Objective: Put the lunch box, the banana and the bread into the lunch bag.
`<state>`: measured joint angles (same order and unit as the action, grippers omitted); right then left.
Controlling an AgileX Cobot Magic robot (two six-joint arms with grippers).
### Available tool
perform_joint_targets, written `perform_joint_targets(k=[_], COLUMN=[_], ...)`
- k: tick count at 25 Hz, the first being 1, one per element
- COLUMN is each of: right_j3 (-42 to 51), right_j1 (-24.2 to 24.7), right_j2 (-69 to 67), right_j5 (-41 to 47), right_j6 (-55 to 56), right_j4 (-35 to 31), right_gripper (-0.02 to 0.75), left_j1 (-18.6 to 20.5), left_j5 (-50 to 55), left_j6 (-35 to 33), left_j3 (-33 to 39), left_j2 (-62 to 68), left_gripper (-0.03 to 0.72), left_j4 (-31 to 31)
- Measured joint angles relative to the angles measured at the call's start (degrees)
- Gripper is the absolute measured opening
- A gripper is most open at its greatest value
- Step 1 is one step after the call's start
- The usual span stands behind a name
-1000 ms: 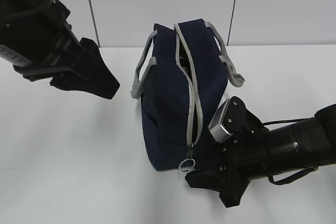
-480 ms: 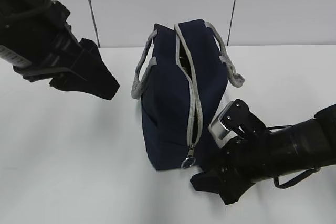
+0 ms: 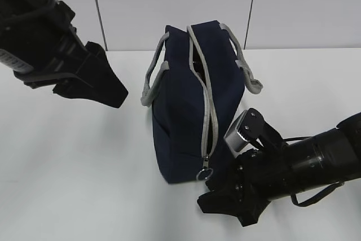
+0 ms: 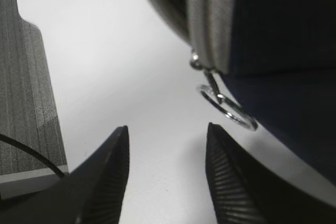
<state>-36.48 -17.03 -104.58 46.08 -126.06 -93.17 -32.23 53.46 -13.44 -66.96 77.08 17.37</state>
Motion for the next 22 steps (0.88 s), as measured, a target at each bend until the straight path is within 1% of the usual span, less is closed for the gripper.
perform_joint_targets(k=[3, 9, 15, 22], right_j3=[0.0, 0.0, 0.0, 0.0], right_j1=[0.0, 0.0, 0.0, 0.0], right_j2=[0.0, 0.0, 0.0, 0.0], right_j5=[-0.96, -2.39, -2.49, -1.72], right_j6=[0.0, -1.11, -3.18, -3.66], right_j4=[0.0, -2.29, -4.77, -5.59], right_gripper=[0.353, 0.354, 0.354, 0.354], left_j1=[0.0, 0.0, 0.0, 0.0], left_j5=[0.0, 0.0, 0.04, 0.04], left_j6=[0.0, 0.0, 0.0, 0.0], left_j3=[0.0, 0.0, 0.0, 0.0], left_j2=[0.0, 0.0, 0.0, 0.0], left_gripper=[0.414, 0.414, 0.414, 0.414], left_j4=[0.0, -0.16, -0.16, -0.26])
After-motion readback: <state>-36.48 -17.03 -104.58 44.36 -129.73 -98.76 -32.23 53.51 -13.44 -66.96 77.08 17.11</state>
